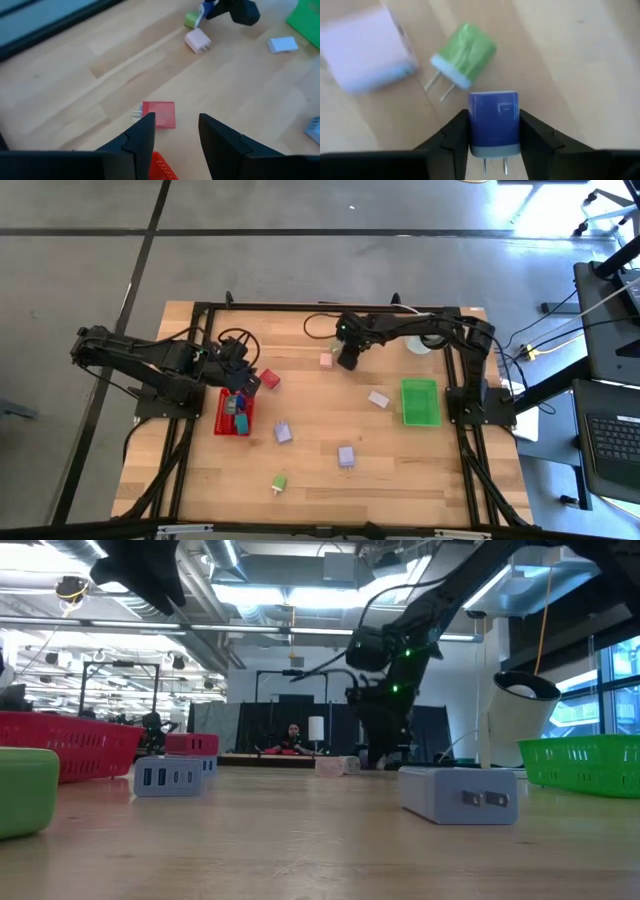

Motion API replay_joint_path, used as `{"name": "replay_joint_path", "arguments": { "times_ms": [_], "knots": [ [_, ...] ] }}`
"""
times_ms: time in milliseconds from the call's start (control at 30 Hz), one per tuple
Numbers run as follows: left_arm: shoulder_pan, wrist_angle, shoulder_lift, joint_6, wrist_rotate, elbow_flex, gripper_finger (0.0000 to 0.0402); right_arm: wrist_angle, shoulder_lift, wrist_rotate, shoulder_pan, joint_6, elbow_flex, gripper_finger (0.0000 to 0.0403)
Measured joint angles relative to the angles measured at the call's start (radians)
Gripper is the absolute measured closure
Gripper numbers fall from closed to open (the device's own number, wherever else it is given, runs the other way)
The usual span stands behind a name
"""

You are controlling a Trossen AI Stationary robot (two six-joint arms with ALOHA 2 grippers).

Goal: Pick & Place Office items
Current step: Put the blue charger adapter into the green basket

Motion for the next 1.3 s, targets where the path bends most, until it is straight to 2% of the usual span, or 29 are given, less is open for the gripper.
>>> {"name": "replay_joint_path", "arguments": {
  "times_ms": [167,300,567,800,1000,1100,1200,1300],
  "knots": [
    [0.000,0.000,0.000,0.047,-0.031,0.000,0.0254,0.030,-0.107,0.000,0.009,0.134,0.000,0.0268],
    [0.000,0.000,0.000,0.052,-0.094,0.000,0.0254,0.181,-0.217,0.025,0.068,0.220,0.000,0.0268],
    [0.000,0.001,0.000,0.051,-0.262,0.000,0.0255,0.630,-0.363,0.082,0.240,0.158,0.001,0.0262],
    [0.000,0.046,0.000,0.050,-0.429,0.000,0.0255,0.789,-0.450,0.105,0.339,0.094,0.001,0.0263],
    [0.000,0.131,0.000,0.049,-0.464,0.000,0.0255,0.794,-0.490,0.124,0.402,0.082,0.001,0.0262],
    [0.000,0.162,0.000,0.060,-0.471,0.000,0.0255,0.729,-0.502,0.154,0.421,0.105,0.000,0.0262],
    [0.000,0.179,0.001,0.105,-0.472,0.000,0.0255,0.602,-0.524,0.158,0.433,0.193,0.000,0.0262],
    [0.000,0.180,0.001,0.154,-0.472,0.000,0.0255,0.362,-0.553,0.157,0.448,0.330,0.000,0.0262]
  ]
}}
